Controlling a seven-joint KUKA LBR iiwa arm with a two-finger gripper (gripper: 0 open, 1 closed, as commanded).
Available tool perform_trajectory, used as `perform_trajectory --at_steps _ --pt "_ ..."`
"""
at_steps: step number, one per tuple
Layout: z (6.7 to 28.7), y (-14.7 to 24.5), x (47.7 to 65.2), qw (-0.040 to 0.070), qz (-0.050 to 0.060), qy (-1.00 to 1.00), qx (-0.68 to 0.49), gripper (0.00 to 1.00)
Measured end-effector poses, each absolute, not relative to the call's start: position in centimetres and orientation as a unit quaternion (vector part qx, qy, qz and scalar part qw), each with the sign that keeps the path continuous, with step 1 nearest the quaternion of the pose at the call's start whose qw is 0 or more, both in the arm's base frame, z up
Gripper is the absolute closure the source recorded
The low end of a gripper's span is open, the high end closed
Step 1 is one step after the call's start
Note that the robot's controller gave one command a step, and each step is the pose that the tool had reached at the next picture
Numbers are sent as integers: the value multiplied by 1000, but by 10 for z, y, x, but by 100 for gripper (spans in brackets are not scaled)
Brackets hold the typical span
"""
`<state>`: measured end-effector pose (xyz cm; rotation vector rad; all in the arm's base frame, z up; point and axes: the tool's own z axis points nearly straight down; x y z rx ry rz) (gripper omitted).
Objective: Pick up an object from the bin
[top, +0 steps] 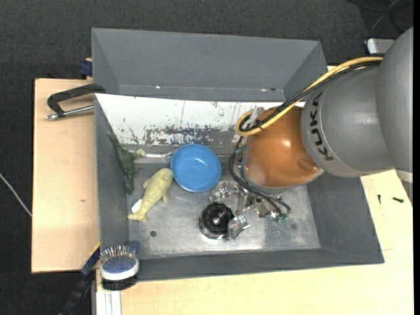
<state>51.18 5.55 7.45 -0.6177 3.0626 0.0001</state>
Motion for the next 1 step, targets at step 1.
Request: perform_trajectory --at_steps 1 --pt "225 64 512 7 0 958 -287 100"
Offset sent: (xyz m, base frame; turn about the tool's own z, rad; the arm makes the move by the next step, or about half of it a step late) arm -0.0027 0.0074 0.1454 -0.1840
